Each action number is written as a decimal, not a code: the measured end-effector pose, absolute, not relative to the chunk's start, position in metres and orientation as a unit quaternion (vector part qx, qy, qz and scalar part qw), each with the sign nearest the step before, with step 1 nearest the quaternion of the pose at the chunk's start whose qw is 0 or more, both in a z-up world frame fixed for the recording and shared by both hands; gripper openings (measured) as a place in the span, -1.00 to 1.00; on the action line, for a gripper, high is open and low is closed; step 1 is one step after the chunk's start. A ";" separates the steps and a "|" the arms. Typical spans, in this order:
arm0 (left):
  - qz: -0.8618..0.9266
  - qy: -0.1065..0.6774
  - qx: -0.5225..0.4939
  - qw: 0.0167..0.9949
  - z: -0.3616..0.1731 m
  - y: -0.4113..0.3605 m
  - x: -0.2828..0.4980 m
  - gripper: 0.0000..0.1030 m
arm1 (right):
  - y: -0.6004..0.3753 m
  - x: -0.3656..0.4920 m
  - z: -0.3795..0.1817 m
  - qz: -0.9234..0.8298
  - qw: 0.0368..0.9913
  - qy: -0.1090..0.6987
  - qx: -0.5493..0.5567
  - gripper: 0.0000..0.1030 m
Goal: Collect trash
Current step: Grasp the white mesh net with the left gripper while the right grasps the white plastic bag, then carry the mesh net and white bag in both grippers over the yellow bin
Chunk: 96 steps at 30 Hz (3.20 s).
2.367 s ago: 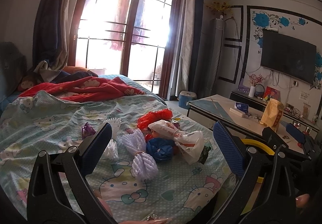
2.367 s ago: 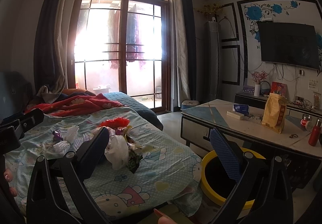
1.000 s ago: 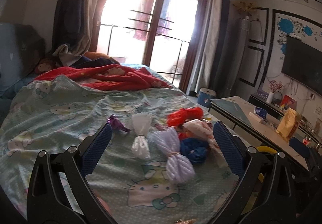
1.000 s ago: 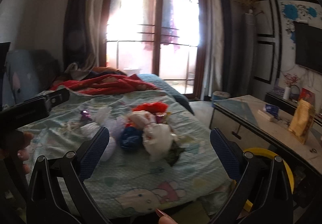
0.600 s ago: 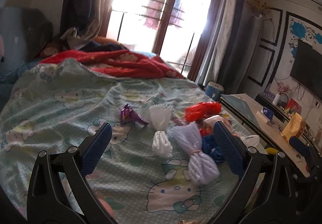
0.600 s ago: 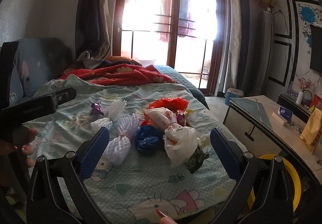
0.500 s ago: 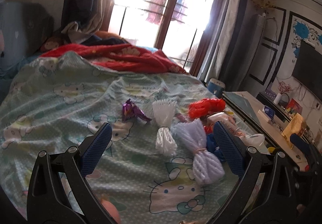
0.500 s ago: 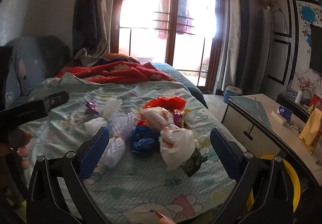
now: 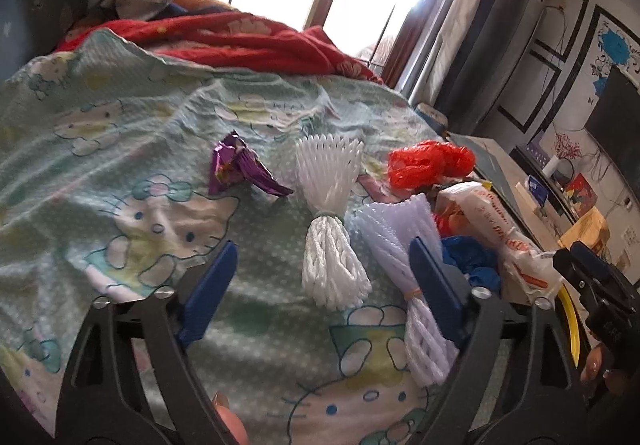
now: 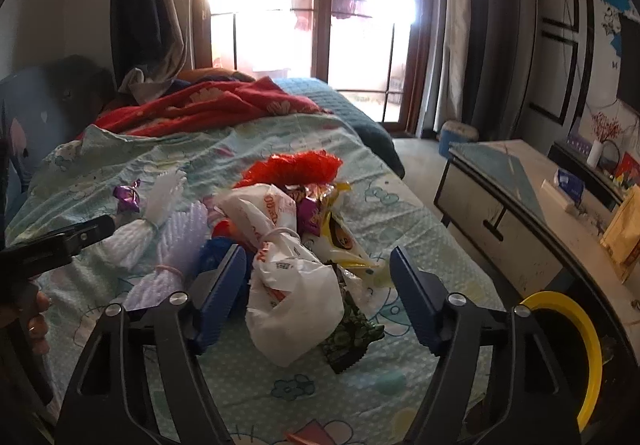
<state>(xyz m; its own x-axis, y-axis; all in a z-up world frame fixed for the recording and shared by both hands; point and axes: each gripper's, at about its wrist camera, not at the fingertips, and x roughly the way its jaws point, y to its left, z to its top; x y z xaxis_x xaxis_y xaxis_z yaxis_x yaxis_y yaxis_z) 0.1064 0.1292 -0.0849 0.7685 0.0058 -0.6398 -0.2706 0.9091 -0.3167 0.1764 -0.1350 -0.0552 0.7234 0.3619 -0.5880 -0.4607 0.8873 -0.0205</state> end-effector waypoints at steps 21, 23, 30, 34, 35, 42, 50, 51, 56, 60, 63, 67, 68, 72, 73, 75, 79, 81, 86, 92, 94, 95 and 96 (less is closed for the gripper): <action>0.043 0.355 -0.191 0.914 -0.097 0.120 0.111 -0.77 | -0.140 0.152 -0.047 0.268 0.916 0.294 -0.054 -0.58; 0.042 0.341 -0.184 0.921 -0.089 0.119 0.106 -0.77 | -0.144 0.149 -0.044 0.269 0.917 0.291 -0.049 -0.59; 0.014 0.307 -0.178 0.935 -0.059 0.106 0.094 -0.77 | -0.159 0.141 -0.030 0.263 0.925 0.274 -0.030 -0.59; -0.006 0.301 -0.170 0.938 -0.050 0.092 0.094 -0.77 | -0.167 0.138 -0.025 0.256 0.929 0.266 -0.022 -0.59; -0.012 0.300 -0.170 0.939 -0.048 0.087 0.094 -0.77 | -0.169 0.136 -0.026 0.255 0.930 0.265 -0.021 -0.59; -0.044 0.293 -0.157 0.942 -0.036 0.057 0.094 -0.77 | -0.192 0.134 -0.017 0.236 0.938 0.254 -0.007 -0.59; -0.079 0.289 -0.141 0.944 -0.026 0.020 0.099 -0.77 | -0.224 0.131 -0.010 0.208 0.947 0.246 0.011 -0.59; -0.083 0.288 -0.138 0.944 -0.025 0.016 0.099 -0.77 | -0.227 0.131 -0.009 0.205 0.947 0.246 0.013 -0.59; -0.103 0.288 -0.122 0.944 -0.022 -0.006 0.103 -0.77 | -0.247 0.130 -0.006 0.189 0.952 0.240 0.024 -0.59; -0.116 0.289 -0.113 0.944 -0.020 -0.020 0.105 -0.77 | -0.258 0.130 -0.004 0.176 0.955 0.235 0.031 -0.59; -0.127 0.290 -0.105 0.943 -0.019 -0.032 0.108 -0.77 | -0.268 0.128 -0.003 0.165 0.958 0.231 0.035 -0.59; -0.142 0.290 -0.097 0.941 -0.018 -0.048 0.110 -0.77 | -0.279 0.129 0.000 0.150 0.961 0.227 0.042 -0.59; -0.146 0.291 -0.094 0.941 -0.018 -0.052 0.111 -0.77 | -0.283 0.129 0.000 0.145 0.962 0.227 0.045 -0.59; -0.159 0.293 -0.087 0.939 -0.019 -0.066 0.115 -0.77 | -0.300 0.131 0.000 0.126 0.965 0.224 0.055 -0.59; -0.163 0.294 -0.084 0.938 -0.020 -0.070 0.116 -0.77 | -0.303 0.132 0.000 0.122 0.965 0.224 0.057 -0.59; -0.169 0.297 -0.080 0.936 -0.021 -0.078 0.118 -0.77 | -0.313 0.132 -0.001 0.111 0.966 0.223 0.064 -0.59; -0.181 0.302 -0.073 0.933 -0.024 -0.091 0.123 -0.77 | -0.331 0.133 -0.002 0.086 0.968 0.223 0.075 -0.59; -0.189 0.306 -0.070 0.931 -0.025 -0.099 0.125 -0.77 | -0.340 0.134 -0.003 0.074 0.969 0.223 0.079 -0.59; -0.209 0.313 -0.055 0.925 -0.029 -0.123 0.132 -0.77 | -0.365 0.137 -0.009 0.040 0.968 0.230 0.092 -0.59; -0.230 0.321 -0.041 0.918 -0.036 -0.150 0.139 -0.77 | -0.393 0.136 -0.022 0.006 0.964 0.243 0.104 -0.59; -0.237 0.325 -0.036 0.915 -0.038 -0.160 0.142 -0.77 | -0.404 0.136 -0.027 -0.006 0.963 0.247 0.109 -0.59; -0.241 0.328 -0.034 0.913 -0.040 -0.166 0.143 -0.77 | -0.408 0.136 -0.030 -0.012 0.962 0.250 0.111 -0.59; -0.244 0.331 -0.033 0.911 -0.042 -0.170 0.145 -0.77 | -0.413 0.137 -0.032 -0.016 0.961 0.252 0.114 -0.59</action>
<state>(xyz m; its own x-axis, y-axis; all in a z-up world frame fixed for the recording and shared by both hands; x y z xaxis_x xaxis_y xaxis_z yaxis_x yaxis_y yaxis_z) 0.1446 -0.1698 -0.0415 0.6624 -0.4668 -0.5860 0.4226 0.8786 -0.2223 0.1367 -0.4125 -0.0324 0.8722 0.0258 -0.4884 0.0890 0.9736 0.2104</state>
